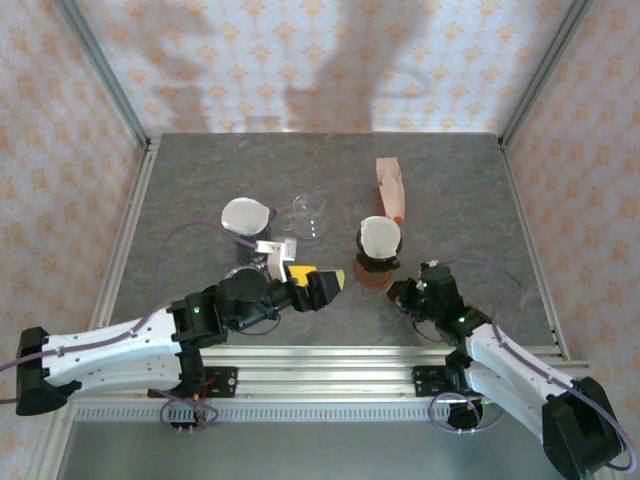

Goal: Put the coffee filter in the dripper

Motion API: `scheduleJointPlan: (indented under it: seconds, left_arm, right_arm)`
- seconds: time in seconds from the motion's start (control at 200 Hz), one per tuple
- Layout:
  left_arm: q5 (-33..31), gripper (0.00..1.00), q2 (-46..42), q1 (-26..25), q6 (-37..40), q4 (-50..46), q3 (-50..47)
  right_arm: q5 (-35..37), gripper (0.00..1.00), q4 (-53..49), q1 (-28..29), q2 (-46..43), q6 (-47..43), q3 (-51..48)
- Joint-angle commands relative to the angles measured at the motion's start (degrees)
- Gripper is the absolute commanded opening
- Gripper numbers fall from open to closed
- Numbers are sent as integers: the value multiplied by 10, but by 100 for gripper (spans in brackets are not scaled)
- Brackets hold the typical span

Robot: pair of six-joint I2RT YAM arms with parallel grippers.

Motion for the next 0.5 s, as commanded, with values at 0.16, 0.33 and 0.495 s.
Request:
scheduleJointPlan:
  seconds: [0.16, 0.33, 0.495]
  left_arm:
    - [-47, 100, -70, -4, 14, -70, -13]
    - [-60, 99, -99, -4, 11, -95, -19]
    - [-65, 100, -120, -4, 2, -104, -32]
  right_arm:
    - [-10, 0, 106, -13, 92, -6, 19]
    - [-11, 0, 138, -15, 151, -19, 42]
    - [-19, 0, 168, -19, 214, -32, 73]
